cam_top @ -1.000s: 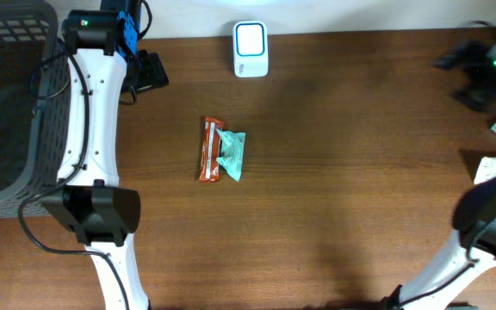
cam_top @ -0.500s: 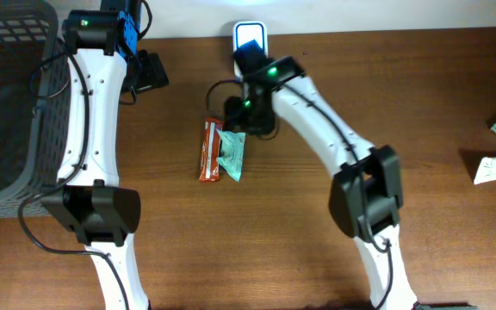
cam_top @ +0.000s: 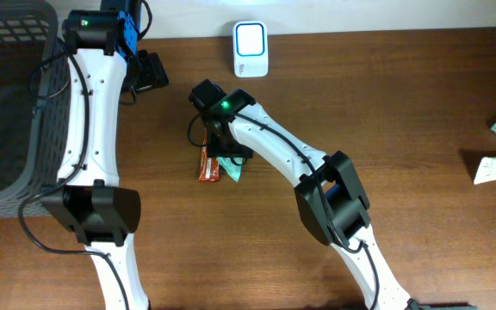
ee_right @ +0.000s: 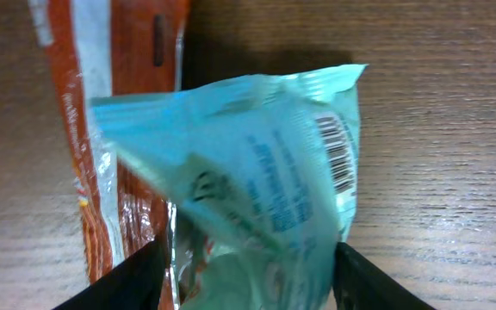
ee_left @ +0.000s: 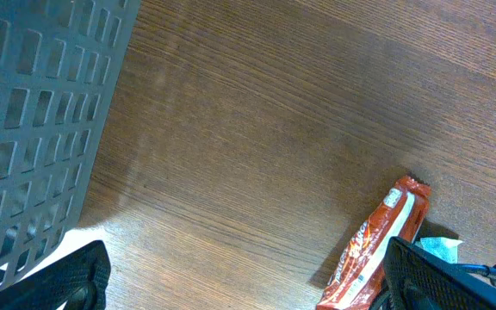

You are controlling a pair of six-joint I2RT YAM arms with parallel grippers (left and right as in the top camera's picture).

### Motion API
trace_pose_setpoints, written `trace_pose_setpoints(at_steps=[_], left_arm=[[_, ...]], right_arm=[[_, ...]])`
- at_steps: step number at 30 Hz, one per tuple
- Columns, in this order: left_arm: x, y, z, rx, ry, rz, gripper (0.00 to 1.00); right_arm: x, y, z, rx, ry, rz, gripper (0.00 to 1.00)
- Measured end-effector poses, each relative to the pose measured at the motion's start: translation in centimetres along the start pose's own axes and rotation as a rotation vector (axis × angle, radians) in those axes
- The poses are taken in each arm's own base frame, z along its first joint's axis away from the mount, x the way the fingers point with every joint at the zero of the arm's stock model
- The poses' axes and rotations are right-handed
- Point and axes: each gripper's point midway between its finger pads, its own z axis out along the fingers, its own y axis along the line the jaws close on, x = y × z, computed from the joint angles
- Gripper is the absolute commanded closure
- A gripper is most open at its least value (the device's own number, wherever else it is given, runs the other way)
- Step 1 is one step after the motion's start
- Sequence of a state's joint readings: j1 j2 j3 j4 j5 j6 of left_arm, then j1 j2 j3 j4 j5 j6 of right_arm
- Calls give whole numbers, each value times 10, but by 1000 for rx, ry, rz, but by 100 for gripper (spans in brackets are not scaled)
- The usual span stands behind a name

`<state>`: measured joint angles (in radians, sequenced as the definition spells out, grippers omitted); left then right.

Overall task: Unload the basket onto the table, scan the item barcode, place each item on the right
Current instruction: 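Reach the right gripper to the mint-green pouch and grasp it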

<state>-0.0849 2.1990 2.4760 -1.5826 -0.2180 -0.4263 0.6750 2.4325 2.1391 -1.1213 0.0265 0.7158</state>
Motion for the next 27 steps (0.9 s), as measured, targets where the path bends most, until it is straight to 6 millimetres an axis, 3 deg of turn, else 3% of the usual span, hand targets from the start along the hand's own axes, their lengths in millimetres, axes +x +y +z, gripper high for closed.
trace_pose_setpoints(at_steps=[4, 7, 9, 13, 15, 18, 20, 22, 27], left_arm=[[0, 0, 0, 0, 0, 0, 1], [0, 0, 0, 0, 0, 0, 1], [0, 0, 0, 0, 0, 0, 1], [0, 0, 0, 0, 0, 0, 1], [0, 0, 0, 0, 0, 0, 1], [0, 0, 0, 0, 0, 0, 1], [0, 0, 0, 0, 0, 0, 1], [0, 0, 0, 0, 0, 0, 1], [0, 0, 0, 0, 0, 0, 1]], right_arm=[[-1, -3, 1, 13, -3, -6, 83], [6, -14, 0, 11, 65, -42, 84], [6, -24, -5, -49, 144, -75, 96], [-12, -63, -23, -342, 290, -136, 96], [-17, -78, -41, -543, 334, -170, 96], [-28, -93, -67, -775, 314, -191, 96], [-29, -99, -73, -813, 312, -185, 96], [-27, -102, -69, -813, 314, -192, 96], [-1, -119, -20, -739, 396, -130, 92]])
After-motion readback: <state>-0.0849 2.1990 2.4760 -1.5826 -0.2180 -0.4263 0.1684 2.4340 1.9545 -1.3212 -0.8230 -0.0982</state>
